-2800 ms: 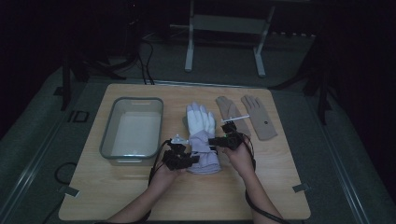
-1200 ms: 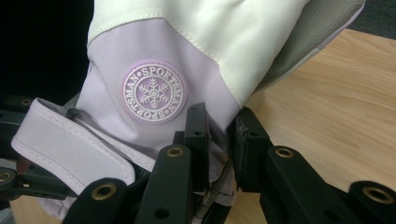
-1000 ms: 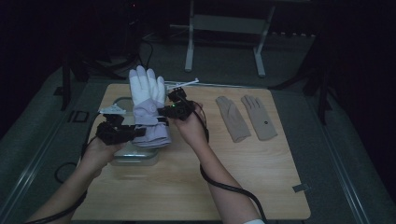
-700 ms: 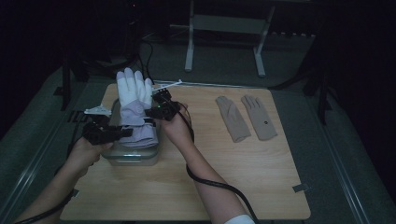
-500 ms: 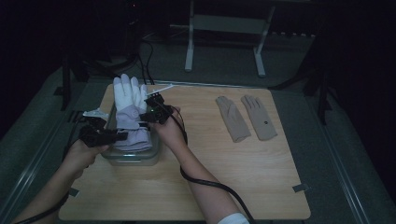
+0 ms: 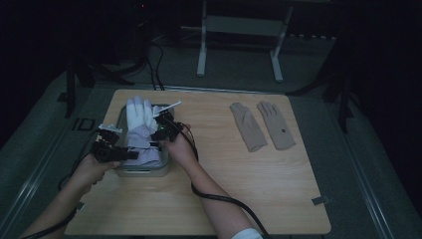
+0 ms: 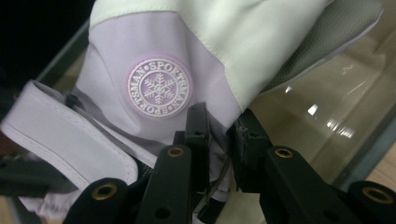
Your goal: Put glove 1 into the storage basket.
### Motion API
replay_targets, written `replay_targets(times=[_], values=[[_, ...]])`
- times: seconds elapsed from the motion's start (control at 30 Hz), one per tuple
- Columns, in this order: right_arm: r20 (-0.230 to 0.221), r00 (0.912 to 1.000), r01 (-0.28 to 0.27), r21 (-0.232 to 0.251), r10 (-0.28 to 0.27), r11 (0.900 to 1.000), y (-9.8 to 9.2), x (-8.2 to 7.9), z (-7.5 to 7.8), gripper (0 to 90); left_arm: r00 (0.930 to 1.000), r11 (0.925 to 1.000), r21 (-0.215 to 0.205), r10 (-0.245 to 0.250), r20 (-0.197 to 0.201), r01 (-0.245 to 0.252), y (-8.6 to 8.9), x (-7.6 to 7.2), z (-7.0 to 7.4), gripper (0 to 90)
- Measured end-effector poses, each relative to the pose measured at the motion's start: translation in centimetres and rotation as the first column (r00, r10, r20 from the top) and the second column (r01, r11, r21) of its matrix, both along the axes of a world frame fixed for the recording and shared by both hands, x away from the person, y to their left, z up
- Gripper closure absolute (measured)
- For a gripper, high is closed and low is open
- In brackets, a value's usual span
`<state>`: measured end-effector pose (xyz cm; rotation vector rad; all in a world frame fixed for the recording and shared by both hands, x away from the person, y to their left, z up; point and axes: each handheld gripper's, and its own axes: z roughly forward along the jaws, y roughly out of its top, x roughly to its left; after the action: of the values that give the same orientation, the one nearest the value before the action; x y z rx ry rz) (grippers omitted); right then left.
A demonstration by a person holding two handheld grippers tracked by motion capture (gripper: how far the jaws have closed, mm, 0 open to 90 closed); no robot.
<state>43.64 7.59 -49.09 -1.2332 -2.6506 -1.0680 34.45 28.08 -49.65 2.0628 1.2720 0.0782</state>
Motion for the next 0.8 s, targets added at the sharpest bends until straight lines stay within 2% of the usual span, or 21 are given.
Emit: replay_targets(times=[0.03, 0.1, 0.13, 0.23, 0.33, 0.37, 0.43, 0.5, 0.57, 0.67, 0.73, 0.8], values=[[0.0, 1.0, -0.005, -0.005, 0.005, 1.0, 0.1, 0.0, -0.2, 78.3, 1.0, 0.9999, -0.016, 0.003, -0.002, -0.003, 0.1, 0.0, 0.0, 59.4], [0.0, 1.0, -0.006, -0.007, 0.006, 1.0, 0.1, 0.0, -0.3, 78.3, 0.9999, 0.9999, -0.013, 0.011, 0.006, -0.011, 0.1, -0.1, -0.1, 56.2], [0.01, 0.9999, -0.005, -0.029, 0.005, 1.0, 0.3, -0.1, -0.3, 78.3, 0.9998, 0.9998, -0.013, 0.015, 0.009, -0.015, 0.1, -0.1, -0.1, 47.8], [-0.003, 1.0, -0.007, -0.038, 0.007, 0.999, 0.2, 0.1, -0.4, 78.2, 0.9989, 0.9993, -0.006, 0.036, 0.032, -0.036, -0.1, -0.2, 0.0, 36.9], [-0.011, 0.9999, -0.001, -0.059, 0.0, 0.998, 0.3, 0.2, -0.7, 78.0, 0.9931, 0.9957, -0.023, 0.091, 0.075, -0.089, 0.3, -0.4, 0.3, 30.7], [-0.009, 1.0, 0.002, -0.062, -0.003, 0.998, 0.3, 0.2, -0.9, 77.9, 0.9913, 0.9951, -0.036, 0.096, 0.09, -0.093, 0.4, -0.5, 0.5, 29.1], [-0.005, 1.0, 0.001, -0.079, -0.002, 0.997, 0.4, 0.2, -1.0, 77.3, 0.9874, 0.994, -0.043, 0.105, 0.118, -0.1, 0.4, -0.7, 0.6, 28.8], [-0.014, 0.9999, -0.003, -0.109, 0.001, 0.994, 0.7, 0.3, -1.2, 76.5, 0.9868, 0.994, -0.033, 0.107, 0.122, -0.104, 0.1, -0.7, 0.6, 28.1], [-0.009, 1.0, -0.006, -0.139, 0.005, 0.99, 1.0, 0.4, -1.2, 75.0, 0.9872, 0.9947, -0.042, 0.098, 0.125, -0.094, -0.2, -0.8, 0.5, 26.3], [0.0, 0.9998, -0.017, -0.187, 0.018, 0.982, 1.4, 0.4, -1.1, 71.8, 0.9831, 0.9947, -0.033, 0.101, 0.152, -0.097, -0.7, -1.0, 0.4, 24.1], [-0.005, 0.9998, -0.021, -0.183, 0.021, 0.983, 1.4, 0.4, -0.9, 66.8, 0.9795, 0.993, -0.05, 0.114, 0.166, -0.108, -0.9, -1.2, 0.4, 24.0], [-0.007, 0.9993, -0.037, -0.159, 0.036, 0.987, 1.0, 0.4, -0.6, 62.3, 0.9795, 0.9923, -0.067, 0.114, 0.166, -0.104, -1.0, -1.2, 0.4, 23.8]])
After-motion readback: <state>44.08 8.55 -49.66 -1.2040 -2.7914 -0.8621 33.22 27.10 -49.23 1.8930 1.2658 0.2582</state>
